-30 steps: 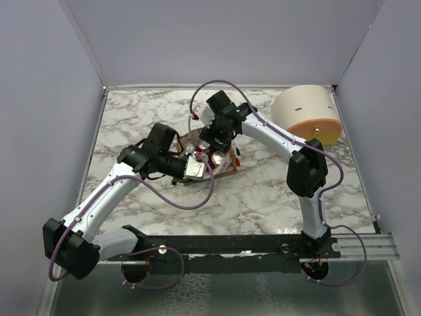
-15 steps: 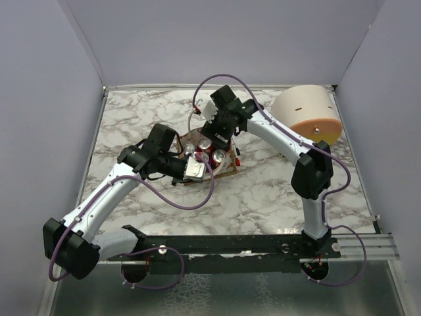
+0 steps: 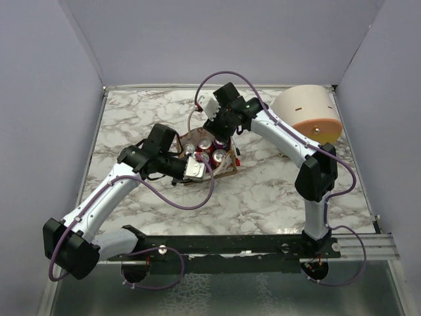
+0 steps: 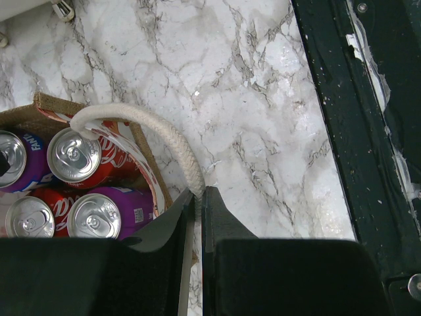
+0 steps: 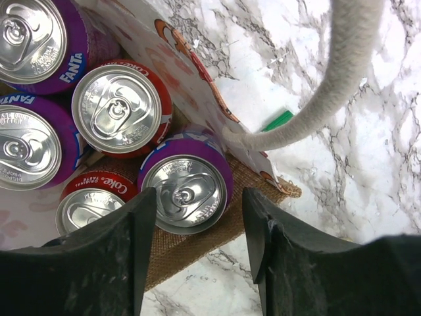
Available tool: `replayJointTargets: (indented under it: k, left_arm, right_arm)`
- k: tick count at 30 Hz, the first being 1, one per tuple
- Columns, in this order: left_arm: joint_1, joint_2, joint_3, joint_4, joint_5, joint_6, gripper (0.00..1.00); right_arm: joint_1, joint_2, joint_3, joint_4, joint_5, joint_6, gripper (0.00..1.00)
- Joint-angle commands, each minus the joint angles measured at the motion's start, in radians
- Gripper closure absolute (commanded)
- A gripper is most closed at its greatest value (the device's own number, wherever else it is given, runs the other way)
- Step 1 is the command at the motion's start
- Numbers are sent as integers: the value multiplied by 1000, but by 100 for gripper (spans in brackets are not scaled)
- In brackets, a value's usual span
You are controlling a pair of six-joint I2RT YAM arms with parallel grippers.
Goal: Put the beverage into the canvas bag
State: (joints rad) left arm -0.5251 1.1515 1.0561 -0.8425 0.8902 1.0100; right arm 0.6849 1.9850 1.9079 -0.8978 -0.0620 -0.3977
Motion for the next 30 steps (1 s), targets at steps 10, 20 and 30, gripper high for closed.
replayJointTargets:
  k: [10, 20, 30]
  left_arm:
    - [-9, -30, -1, -30, 47, 12, 100]
    - [-7, -34, -2, -31, 47, 13, 100]
    - [-7, -36, -5, -31, 47, 13, 100]
  right_arm:
    - [-8, 30, -48, 1, -14, -16, 49]
    - [-8, 52, -75, 19, 27, -34, 52]
    - [-10, 90, -50, 50, 104, -49, 53]
